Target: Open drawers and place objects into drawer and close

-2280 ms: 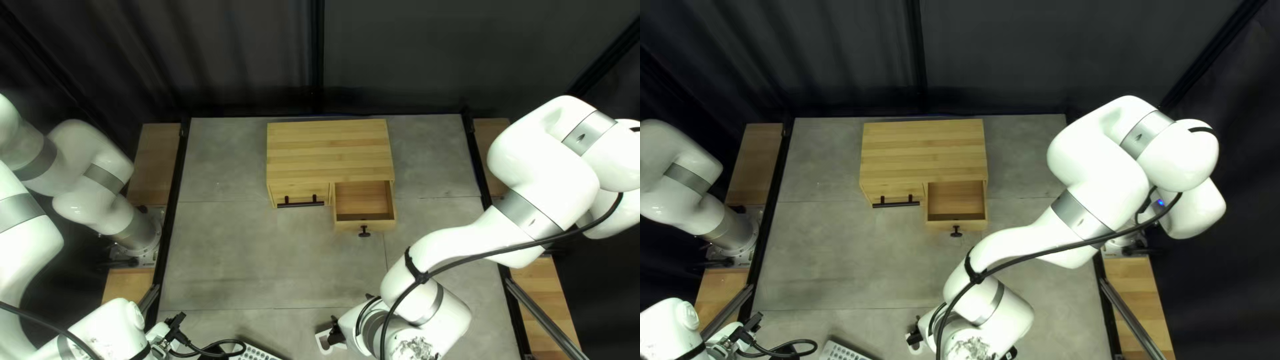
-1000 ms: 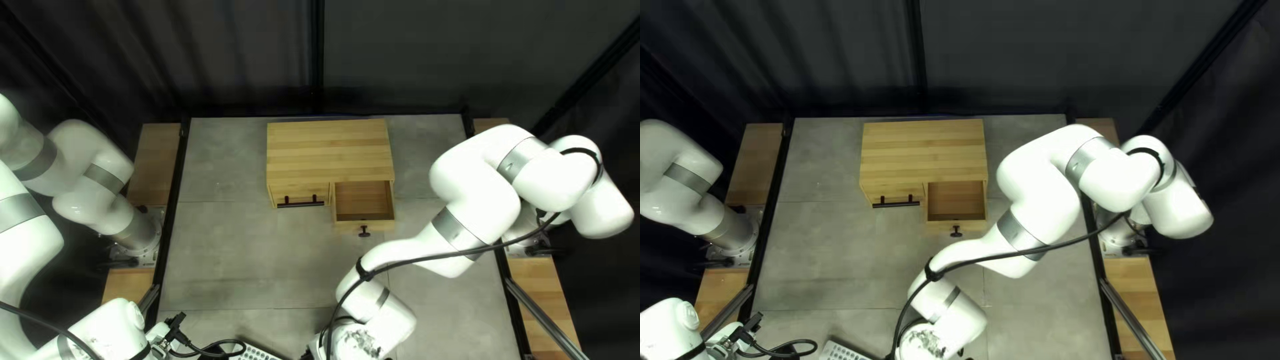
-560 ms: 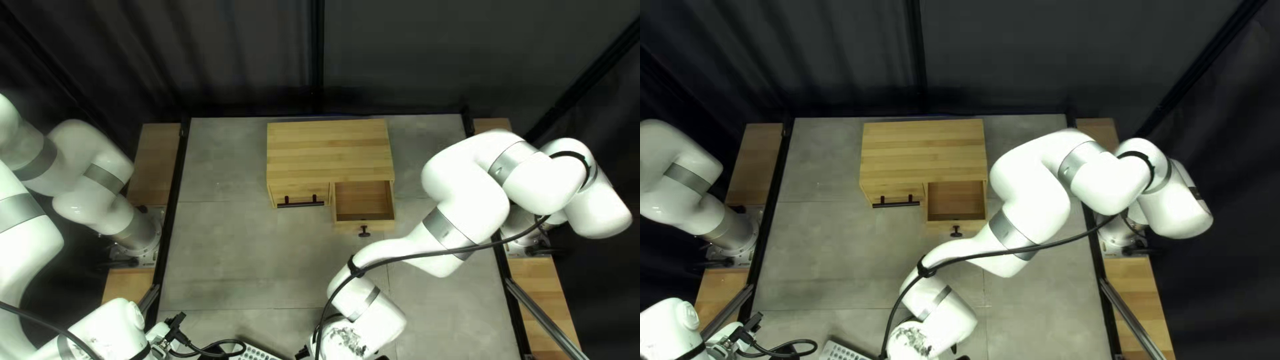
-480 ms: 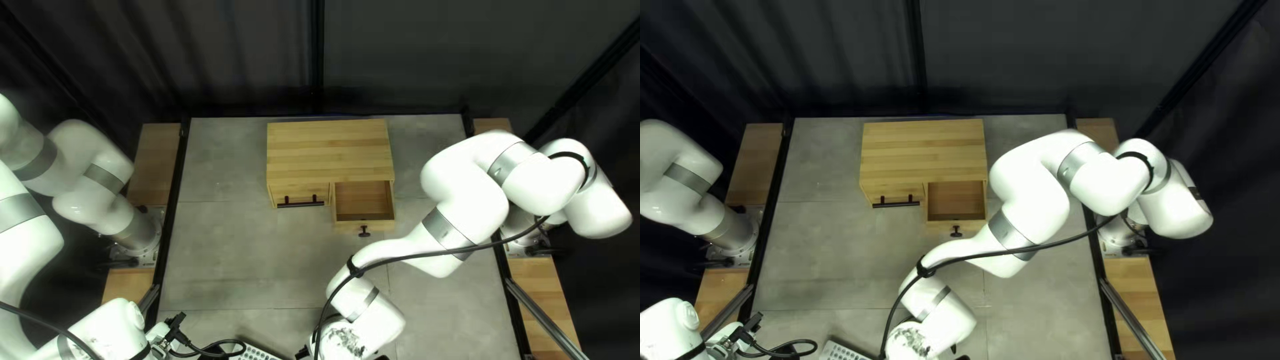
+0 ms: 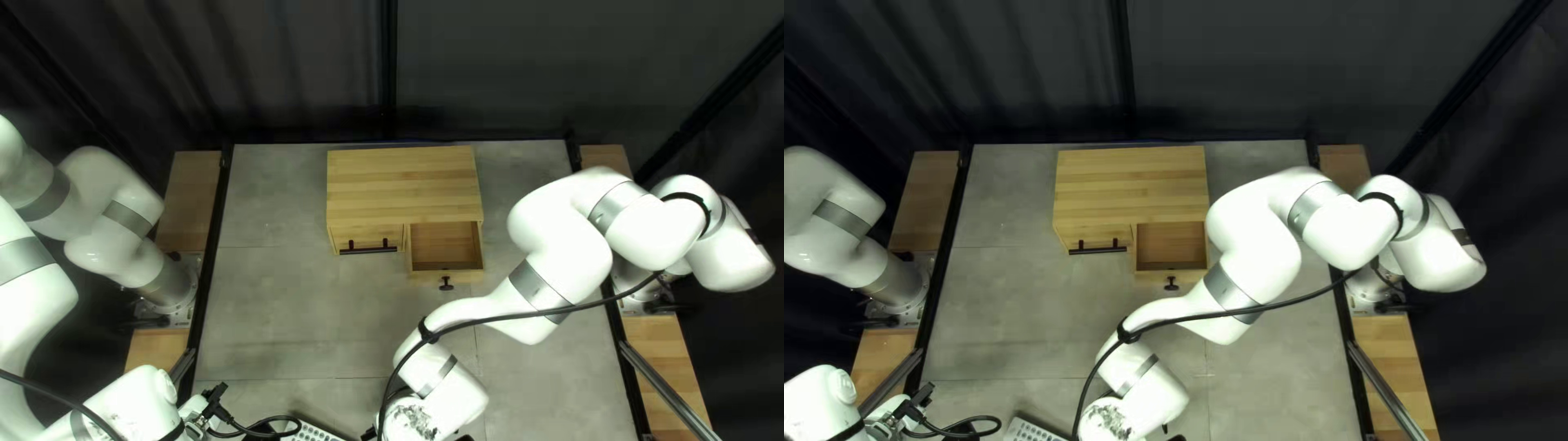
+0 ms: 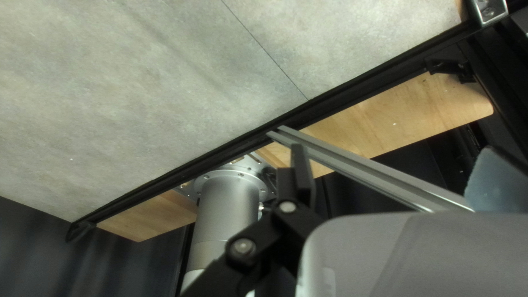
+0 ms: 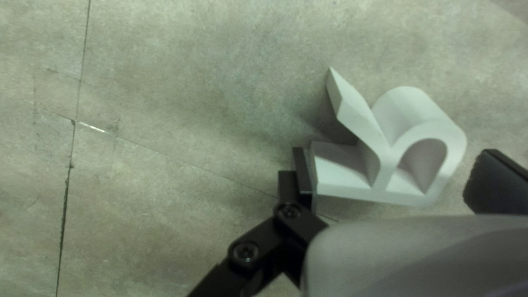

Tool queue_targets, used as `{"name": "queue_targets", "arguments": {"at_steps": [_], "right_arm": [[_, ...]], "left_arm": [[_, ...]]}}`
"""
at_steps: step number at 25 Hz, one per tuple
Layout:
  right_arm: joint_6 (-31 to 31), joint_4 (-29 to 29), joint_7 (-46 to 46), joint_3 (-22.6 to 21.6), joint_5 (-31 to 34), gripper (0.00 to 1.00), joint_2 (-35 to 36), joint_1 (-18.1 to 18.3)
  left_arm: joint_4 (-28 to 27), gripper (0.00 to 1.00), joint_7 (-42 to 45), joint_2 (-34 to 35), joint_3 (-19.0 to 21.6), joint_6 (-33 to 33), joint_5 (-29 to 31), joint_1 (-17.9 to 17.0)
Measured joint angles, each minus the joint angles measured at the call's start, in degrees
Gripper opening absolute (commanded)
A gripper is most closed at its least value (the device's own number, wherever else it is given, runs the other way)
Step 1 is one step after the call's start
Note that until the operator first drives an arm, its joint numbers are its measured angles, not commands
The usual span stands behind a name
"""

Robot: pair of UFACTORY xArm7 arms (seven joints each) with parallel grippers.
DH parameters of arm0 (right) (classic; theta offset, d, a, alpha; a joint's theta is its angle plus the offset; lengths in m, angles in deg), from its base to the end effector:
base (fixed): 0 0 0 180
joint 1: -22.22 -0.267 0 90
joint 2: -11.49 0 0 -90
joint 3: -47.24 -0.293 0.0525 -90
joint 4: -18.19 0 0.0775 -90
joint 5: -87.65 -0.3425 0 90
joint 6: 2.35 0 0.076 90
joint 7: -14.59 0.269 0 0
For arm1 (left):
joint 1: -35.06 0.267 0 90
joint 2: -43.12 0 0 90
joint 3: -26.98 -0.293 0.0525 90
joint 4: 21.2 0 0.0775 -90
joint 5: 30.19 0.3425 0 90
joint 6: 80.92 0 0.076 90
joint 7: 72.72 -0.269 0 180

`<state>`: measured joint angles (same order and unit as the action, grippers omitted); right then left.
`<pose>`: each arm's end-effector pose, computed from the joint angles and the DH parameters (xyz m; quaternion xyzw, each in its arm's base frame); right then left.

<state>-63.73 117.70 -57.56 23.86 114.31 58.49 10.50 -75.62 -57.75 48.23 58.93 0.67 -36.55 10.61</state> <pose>0.5619 0.2757 0.0308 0.5358 0.8420 -0.0526 0.0340 0.1630 -0.2876 0.1745 -0.9249 0.3238 0.1772 0.0912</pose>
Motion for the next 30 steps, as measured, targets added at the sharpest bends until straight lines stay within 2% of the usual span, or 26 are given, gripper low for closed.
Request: {"name": "queue_targets", "arguments": {"at_steps": [1, 3, 13, 17, 23, 30], "right_arm": [[-0.04, -0.18, 0.11, 0.02, 0.01, 0.11, -0.15, 0.0], [-0.28, -0.32, 0.35, 0.08, 0.07, 0.07, -0.36, -0.11], [-1.81, -0.47, 1.29, 0.26, 0.3, 0.13, -1.46, -0.81], [-3.17, -1.73, 1.91, 0.12, 0.05, 0.11, -3.97, -0.81], [-5.76, -8.17, 4.11, -0.12, -1.12, 0.11, -13.42, 0.58], [-10.32, -20.31, 5.56, 0.17, -3.4, 0.08, -30.57, 3.37]], "left_arm": [[0.0, 1.0, 0.0, 0.0, 0.0, 0.0, 0.0, 0.0], [0.0, 1.0, 0.0, 0.0, 0.0, 0.0, 0.0, 0.0], [0.0, 1.0, 0.0, 0.0, 0.0, 0.0, 0.0, 0.0], [0.0, 1.0, 0.0, 0.0, 0.0, 0.0, 0.0, 0.0], [0.0, 1.0, 0.0, 0.0, 0.0, 0.0, 0.0, 0.0], [0.0, 1.0, 0.0, 0.0, 0.0, 0.0, 0.0, 0.0]]}}
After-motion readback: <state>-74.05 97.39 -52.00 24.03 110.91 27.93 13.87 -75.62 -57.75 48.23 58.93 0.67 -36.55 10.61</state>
